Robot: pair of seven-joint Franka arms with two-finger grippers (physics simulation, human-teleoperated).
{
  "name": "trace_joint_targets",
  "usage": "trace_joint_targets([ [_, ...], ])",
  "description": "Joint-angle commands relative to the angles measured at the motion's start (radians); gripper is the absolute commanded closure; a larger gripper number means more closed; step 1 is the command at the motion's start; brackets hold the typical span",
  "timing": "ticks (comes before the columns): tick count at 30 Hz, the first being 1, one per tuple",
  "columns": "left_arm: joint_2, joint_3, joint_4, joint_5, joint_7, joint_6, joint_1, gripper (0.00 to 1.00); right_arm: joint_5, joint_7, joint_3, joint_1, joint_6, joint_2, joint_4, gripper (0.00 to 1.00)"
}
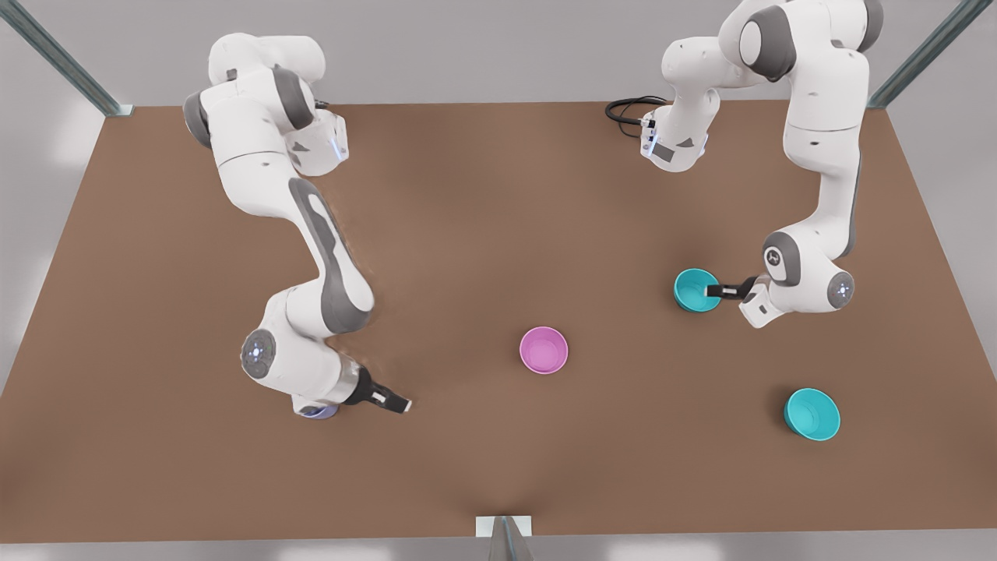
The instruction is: Stack the blue bowl on the pink bowl
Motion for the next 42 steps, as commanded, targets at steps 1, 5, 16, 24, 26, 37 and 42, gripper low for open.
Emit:
trace_joint_targets([
  [1, 0.000, 0.000, 0.000, -0.016, 0.288, 0.043, 0.000, 0.62, -0.198, -0.509, 0.001, -0.151, -0.594, -0.007, 0.070, 0.00],
  [5, -0.001, 0.000, -0.006, -0.062, 0.288, 0.037, 0.000, 0.79, -0.353, -0.839, -0.021, -0.168, -0.655, -0.386, 0.037, 0.00],
  [16, -0.017, -0.015, 0.207, -0.061, -0.405, -0.004, -0.308, 0.79, -0.357, -0.826, -0.055, -0.155, -0.434, -0.664, -0.359, 0.00],
  [24, 0.350, -0.023, 0.804, -0.058, -1.050, -0.158, -0.525, 0.79, -0.345, -0.837, -0.058, -0.171, -0.447, -0.641, -0.354, 0.00],
  [26, 0.361, -0.025, 0.809, -0.056, -1.052, -0.155, -0.532, 0.79, -0.343, -0.837, -0.058, -0.174, -0.447, -0.641, -0.354, 0.00],
  [37, 0.368, -0.038, 0.810, -0.056, -1.073, -0.155, -0.534, 0.79, -0.342, -0.837, -0.057, -0.174, -0.447, -0.628, -0.351, 0.00],
  [42, 0.368, -0.038, 0.809, -0.053, -1.064, -0.158, -0.532, 0.00, -0.343, -0.837, -0.057, -0.174, -0.445, -0.625, -0.351, 0.00],
])
